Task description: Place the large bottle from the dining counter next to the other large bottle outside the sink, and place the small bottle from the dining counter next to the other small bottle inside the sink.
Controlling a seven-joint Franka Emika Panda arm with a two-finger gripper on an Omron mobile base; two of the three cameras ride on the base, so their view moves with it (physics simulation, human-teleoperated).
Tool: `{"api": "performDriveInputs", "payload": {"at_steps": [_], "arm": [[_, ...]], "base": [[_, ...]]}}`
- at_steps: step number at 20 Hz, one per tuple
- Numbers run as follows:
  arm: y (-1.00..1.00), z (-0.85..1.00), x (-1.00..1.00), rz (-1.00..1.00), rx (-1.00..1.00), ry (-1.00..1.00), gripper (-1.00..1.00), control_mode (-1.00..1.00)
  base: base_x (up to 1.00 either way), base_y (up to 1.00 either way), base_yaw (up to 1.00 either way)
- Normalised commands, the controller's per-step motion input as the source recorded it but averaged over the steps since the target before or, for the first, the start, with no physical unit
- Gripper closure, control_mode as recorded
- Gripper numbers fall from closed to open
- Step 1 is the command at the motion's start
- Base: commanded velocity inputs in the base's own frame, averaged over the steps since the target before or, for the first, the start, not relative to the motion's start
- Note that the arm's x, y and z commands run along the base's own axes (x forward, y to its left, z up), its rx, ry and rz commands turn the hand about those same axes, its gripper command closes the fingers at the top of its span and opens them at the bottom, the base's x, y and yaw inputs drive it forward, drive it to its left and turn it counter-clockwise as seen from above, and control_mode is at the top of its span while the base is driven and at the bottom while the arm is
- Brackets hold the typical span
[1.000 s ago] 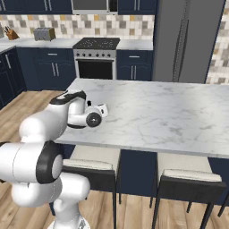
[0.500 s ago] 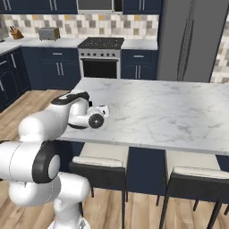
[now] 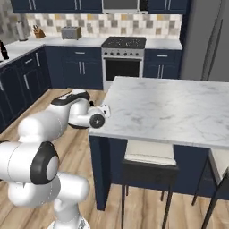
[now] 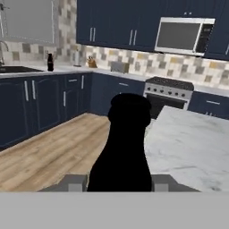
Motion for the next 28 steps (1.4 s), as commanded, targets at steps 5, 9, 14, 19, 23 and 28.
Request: {"api": "performDriveInputs", "payload": {"at_steps": [5, 9, 14, 19, 23, 28], "arm": [[0.0, 0.0, 0.0, 0.0, 0.0, 0.0, 1.0, 1.0], [0.0, 0.0, 0.0, 0.0, 0.0, 0.0, 1.0, 1.0], [0.0, 0.0, 0.0, 0.0, 0.0, 0.0, 1.0, 1.0], [0.0, 0.0, 0.0, 0.0, 0.0, 0.0, 1.0, 1.0], [0.0, 0.0, 0.0, 0.0, 0.0, 0.0, 1.0, 1.0], [0.0, 0.0, 0.0, 0.0, 0.0, 0.0, 1.0, 1.0]], "base": [[0.1, 1.0, 0.25], [0.33, 0.98, 0.36], [0.55, 0.72, 0.47], [0.77, 0.21, 0.46], [1.0, -0.13, 0.32], [1.0, -0.41, 0.23]]}}
